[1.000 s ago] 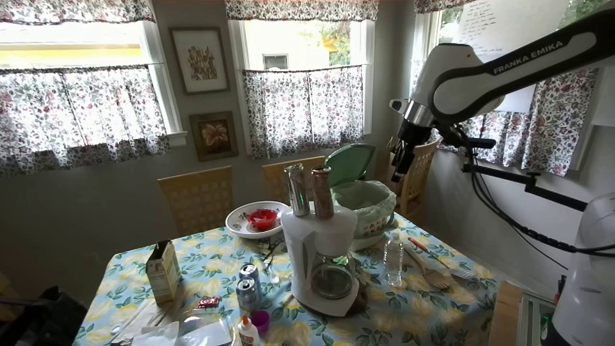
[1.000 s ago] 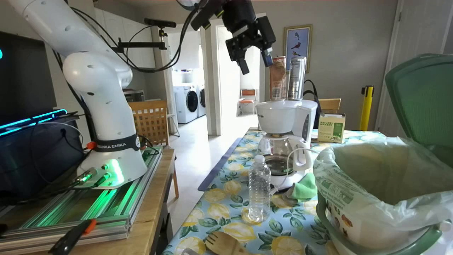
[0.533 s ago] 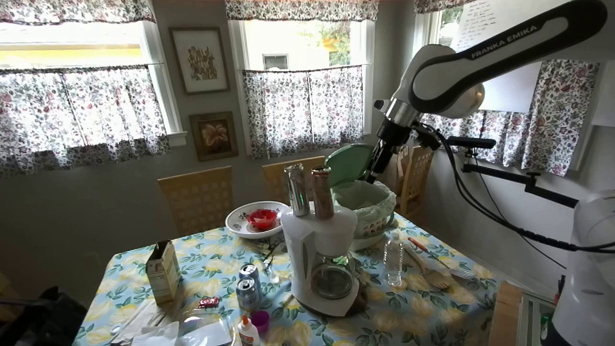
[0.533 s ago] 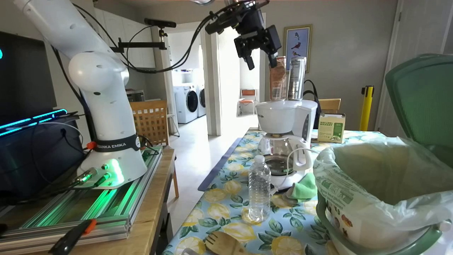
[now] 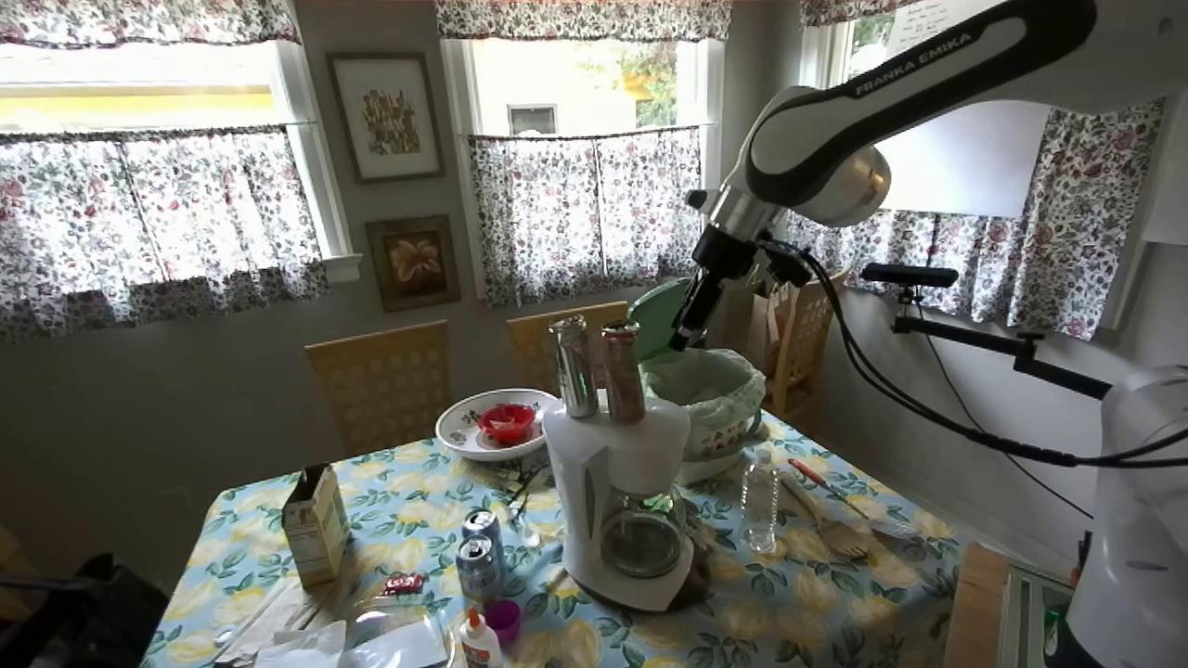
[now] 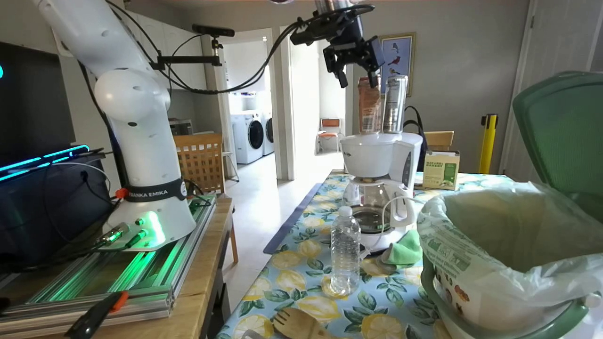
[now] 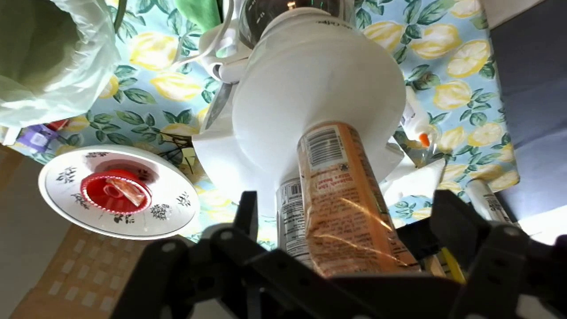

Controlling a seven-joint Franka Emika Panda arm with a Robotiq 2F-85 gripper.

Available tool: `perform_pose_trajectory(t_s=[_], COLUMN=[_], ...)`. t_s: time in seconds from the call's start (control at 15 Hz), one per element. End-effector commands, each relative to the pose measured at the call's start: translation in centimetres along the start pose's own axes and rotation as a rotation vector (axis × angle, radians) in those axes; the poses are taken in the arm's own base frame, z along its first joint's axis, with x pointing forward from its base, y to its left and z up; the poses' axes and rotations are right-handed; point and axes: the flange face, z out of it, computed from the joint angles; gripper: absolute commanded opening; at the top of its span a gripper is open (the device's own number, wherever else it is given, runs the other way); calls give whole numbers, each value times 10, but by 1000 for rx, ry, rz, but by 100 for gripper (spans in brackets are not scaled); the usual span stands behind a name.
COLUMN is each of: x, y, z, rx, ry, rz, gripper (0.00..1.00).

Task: Put the two metal cans into the bin

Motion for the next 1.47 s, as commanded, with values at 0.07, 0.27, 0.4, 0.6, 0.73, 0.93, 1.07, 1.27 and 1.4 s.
perform_pose_trajectory(t_s=[0.07,0.27,0.4,0.6,0.73,0.93,1.07,1.27,1.4], x=[22,32,38,45,48,50,51,51,51], y=[-1,-4,-6,-9,-10,-12,-13,-15,-14], z=[18,25,28,31,33,37,38,39,38], rx=[49,59,63,74,80,81,79,74,70], ry=[9,18,29,44,51,54,52,50,50], rz=[-62,-99,-121,-154,-171,-196,-209,-225,-230], gripper=[100,100,100,100,100,96,72,55,40])
